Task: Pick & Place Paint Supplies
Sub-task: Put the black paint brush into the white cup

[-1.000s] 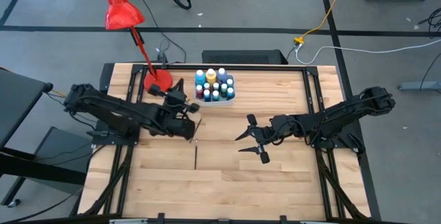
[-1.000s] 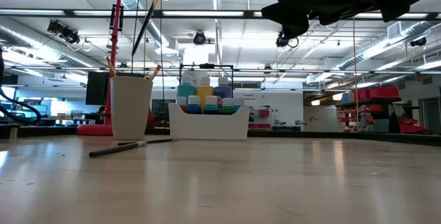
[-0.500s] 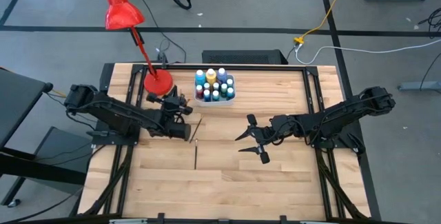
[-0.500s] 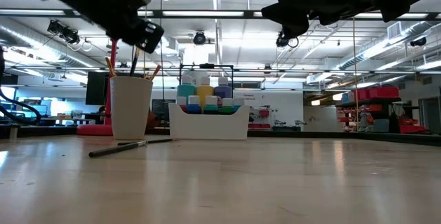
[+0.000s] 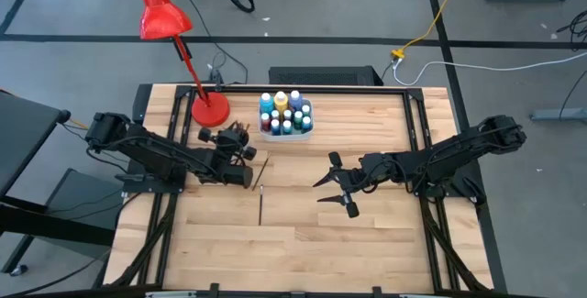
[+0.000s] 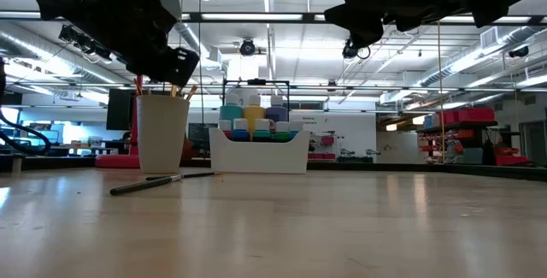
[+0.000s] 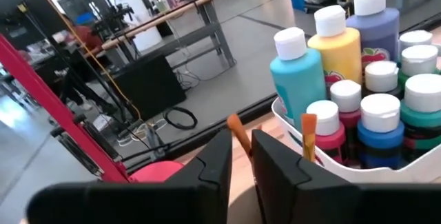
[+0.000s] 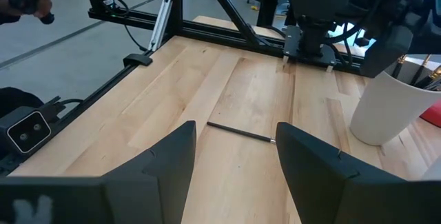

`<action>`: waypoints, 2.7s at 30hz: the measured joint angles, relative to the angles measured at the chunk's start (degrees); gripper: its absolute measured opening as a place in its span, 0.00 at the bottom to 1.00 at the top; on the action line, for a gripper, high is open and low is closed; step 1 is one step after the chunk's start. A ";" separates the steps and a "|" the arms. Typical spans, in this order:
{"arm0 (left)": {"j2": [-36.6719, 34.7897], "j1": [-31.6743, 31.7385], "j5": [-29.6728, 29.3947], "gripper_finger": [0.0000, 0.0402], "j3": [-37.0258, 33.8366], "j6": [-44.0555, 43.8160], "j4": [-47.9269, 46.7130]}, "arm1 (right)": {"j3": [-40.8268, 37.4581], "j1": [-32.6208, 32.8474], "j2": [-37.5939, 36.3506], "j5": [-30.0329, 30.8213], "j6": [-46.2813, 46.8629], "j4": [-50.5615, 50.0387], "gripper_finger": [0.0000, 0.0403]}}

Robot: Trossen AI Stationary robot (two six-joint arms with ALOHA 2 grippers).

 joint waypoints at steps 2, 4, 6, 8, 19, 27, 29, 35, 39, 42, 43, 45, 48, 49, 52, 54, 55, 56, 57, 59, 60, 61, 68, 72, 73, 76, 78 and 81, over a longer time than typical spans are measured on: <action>-0.02 0.02 -0.19 0.19 0.00 1.28 0.27 | 0.00 0.00 0.00 0.01 0.00 0.01 0.52; -0.01 0.02 -0.11 0.22 0.00 3.21 1.51 | -0.02 0.00 0.00 0.03 0.00 0.01 0.52; -0.09 0.02 -0.11 0.26 0.09 5.83 2.89 | -0.02 0.00 0.00 0.03 0.00 0.01 0.52; -0.09 0.00 -0.07 0.30 1.22 8.91 3.15 | -0.02 0.00 0.00 0.06 0.00 0.01 0.52; -0.13 -4.29 5.53 0.44 20.13 26.54 3.87 | -0.02 0.00 0.00 -0.07 0.38 -0.11 0.52; -0.13 -7.60 22.10 0.42 25.22 25.32 5.20 | -0.07 0.00 0.00 -0.04 3.21 -2.49 0.52; -0.13 -8.70 25.39 0.40 25.22 22.37 4.14 | -0.07 0.00 0.00 -0.05 3.76 -3.19 0.52; -0.05 -14.83 26.62 0.36 20.44 9.31 5.69 | -0.07 0.00 0.00 -0.02 4.52 -3.55 0.52; -0.07 -19.56 25.98 0.34 14.73 -4.16 6.47 | -0.07 0.00 0.00 0.02 4.39 -3.52 0.52; 1.77 -22.25 25.90 0.33 10.38 -9.74 12.54 | -0.07 0.00 0.00 0.04 4.37 -3.48 0.52; 2.49 -23.01 26.15 0.33 9.21 -10.05 14.27 | -0.07 0.00 0.00 0.07 4.35 -3.49 0.52; 4.25 -24.05 26.92 0.31 8.57 -9.81 17.13 | -0.07 0.00 0.00 0.09 4.24 -3.46 0.52; 8.53 -24.15 27.93 0.28 9.52 -7.40 20.53 | -0.07 0.00 0.00 0.09 4.16 -2.81 0.52; 9.98 -24.12 28.25 0.27 10.54 -6.53 20.39 | -0.07 0.00 0.00 0.09 4.12 -2.72 0.52; 13.82 -23.89 28.87 0.24 15.11 -5.70 21.25 | -0.07 0.00 0.00 0.09 4.11 -2.45 0.52; 16.86 -23.91 29.30 0.22 18.31 -5.07 21.09 | -0.07 0.00 0.00 0.09 4.13 -2.36 0.52; 18.29 -23.91 29.58 0.20 19.88 -5.04 20.45 | -0.07 0.00 0.00 0.09 4.14 -2.24 0.52; 19.56 -23.94 29.50 0.20 21.51 -5.02 19.23 | -0.07 0.00 0.00 0.09 4.20 -2.08 0.52; 20.74 -23.96 29.36 0.19 23.36 -5.08 18.28 | -0.07 0.00 0.00 0.09 4.20 -2.04 0.52; 22.54 -23.96 28.62 0.17 26.23 -6.69 13.74 | -0.07 0.00 0.00 0.09 4.20 -2.09 0.52; 23.57 -23.86 28.18 0.17 27.56 -8.03 11.17 | -0.07 0.00 0.00 0.08 4.22 -2.29 0.52; 24.56 -23.75 28.08 0.17 28.80 -9.72 8.51 | -0.07 0.00 0.00 0.04 4.29 -2.64 0.52; 27.26 -23.63 29.68 0.16 31.25 -28.50 -7.50 | -0.07 0.07 0.00 0.04 4.59 -3.14 0.52; 27.26 -23.47 32.67 0.16 30.22 -33.81 -9.81 | -0.07 0.07 0.00 0.04 4.59 -3.20 0.52; 27.26 -23.45 32.87 0.16 30.02 -33.95 -9.76 | -0.07 0.07 -0.02 0.04 4.57 -3.20 0.52; 27.17 -23.25 32.44 0.16 29.66 -35.11 -9.28 | -0.07 0.07 -0.02 0.04 4.57 -3.20 0.52; 27.17 -22.88 33.20 0.16 28.84 -36.31 -9.11 | -0.07 0.07 -0.02 0.04 4.57 -3.15 0.52; 27.17 -22.13 34.79 0.16 27.54 -38.05 -8.65 | -0.07 0.07 -0.02 0.04 4.57 -3.11 0.52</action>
